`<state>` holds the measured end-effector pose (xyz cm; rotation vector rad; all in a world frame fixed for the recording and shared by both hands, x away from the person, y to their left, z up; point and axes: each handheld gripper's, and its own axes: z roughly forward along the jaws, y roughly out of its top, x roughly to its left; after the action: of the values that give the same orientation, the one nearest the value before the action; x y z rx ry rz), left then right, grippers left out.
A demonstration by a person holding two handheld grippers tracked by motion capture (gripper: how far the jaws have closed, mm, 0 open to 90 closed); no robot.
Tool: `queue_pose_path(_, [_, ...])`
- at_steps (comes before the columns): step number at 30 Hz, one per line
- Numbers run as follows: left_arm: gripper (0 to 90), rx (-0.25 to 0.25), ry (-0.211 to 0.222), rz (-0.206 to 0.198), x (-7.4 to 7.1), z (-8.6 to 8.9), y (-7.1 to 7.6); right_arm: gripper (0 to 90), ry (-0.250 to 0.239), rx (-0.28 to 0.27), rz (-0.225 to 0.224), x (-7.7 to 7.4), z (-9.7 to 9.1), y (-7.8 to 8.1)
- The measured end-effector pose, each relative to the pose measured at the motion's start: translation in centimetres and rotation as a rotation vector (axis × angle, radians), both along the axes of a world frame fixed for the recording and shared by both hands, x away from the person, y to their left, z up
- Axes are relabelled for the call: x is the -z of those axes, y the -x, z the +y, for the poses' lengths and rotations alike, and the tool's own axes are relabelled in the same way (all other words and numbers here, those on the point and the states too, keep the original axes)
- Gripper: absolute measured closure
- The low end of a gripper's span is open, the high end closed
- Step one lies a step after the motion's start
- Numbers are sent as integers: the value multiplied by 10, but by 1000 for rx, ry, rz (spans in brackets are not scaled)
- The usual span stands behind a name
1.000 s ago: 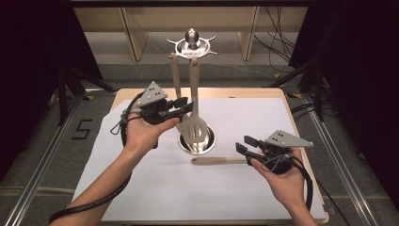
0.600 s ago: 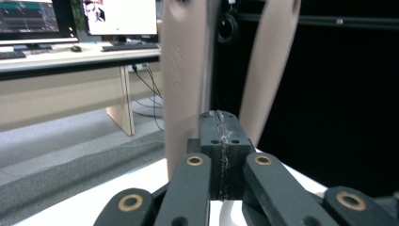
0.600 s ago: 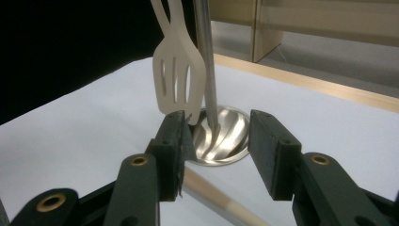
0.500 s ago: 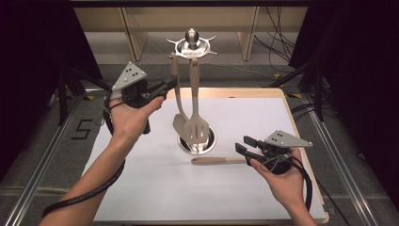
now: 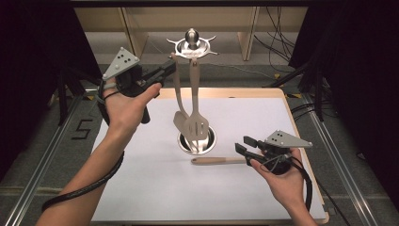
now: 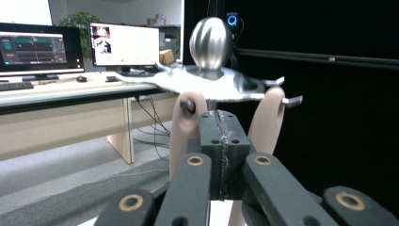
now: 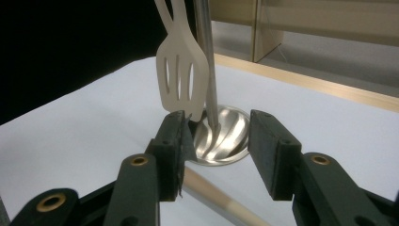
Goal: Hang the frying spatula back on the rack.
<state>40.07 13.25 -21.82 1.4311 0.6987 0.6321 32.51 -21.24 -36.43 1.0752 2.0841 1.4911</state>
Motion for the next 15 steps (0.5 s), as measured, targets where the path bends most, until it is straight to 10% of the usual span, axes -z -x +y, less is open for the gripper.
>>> queue_pose_path(15, [894,-46,7,5,-6,2,-5,578,21,-6,-3,-1,-3,-1])
